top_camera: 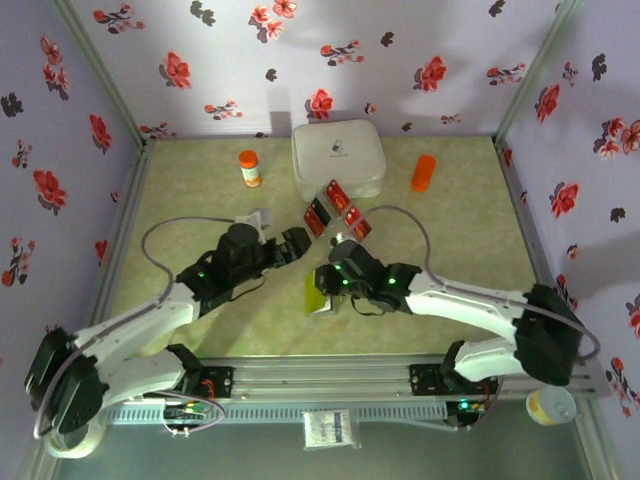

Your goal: Put the credit cards into the card holder

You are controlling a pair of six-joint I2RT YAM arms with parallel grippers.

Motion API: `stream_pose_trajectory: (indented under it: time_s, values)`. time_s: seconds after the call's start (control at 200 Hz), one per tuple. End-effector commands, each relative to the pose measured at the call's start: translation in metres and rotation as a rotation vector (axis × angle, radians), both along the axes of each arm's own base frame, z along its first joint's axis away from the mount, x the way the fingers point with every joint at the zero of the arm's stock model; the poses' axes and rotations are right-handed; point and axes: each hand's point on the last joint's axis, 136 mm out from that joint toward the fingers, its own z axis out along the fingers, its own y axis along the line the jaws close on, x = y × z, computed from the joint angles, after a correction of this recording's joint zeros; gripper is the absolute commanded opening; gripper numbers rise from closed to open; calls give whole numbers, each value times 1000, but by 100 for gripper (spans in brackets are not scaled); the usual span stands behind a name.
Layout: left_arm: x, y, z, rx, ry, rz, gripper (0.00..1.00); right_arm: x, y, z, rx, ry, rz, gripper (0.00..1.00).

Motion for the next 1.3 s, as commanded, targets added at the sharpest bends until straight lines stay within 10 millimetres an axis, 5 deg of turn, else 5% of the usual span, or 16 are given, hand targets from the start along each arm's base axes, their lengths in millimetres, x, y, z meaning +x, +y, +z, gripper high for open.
stream_pose_trajectory:
  time_s: [0.0,0.22,0.61,0.91,1.295]
  values:
    - [-9,42,-33,147,72,62,100,6,12,-4,-64,-26,33,18]
    - [-17,66,-54,271,115,50,100,15,4,-30,-166,-24,0,13]
    - [-21,62,-92,470,180,-84,100,11,-29,-87,-216,55,-69,9]
    - [-25,35,-103,616,134,-210,100,6,-34,-107,-203,97,-76,7]
    - [-25,5,-129,715,129,-281,100,3,-39,-109,-184,104,-94,5]
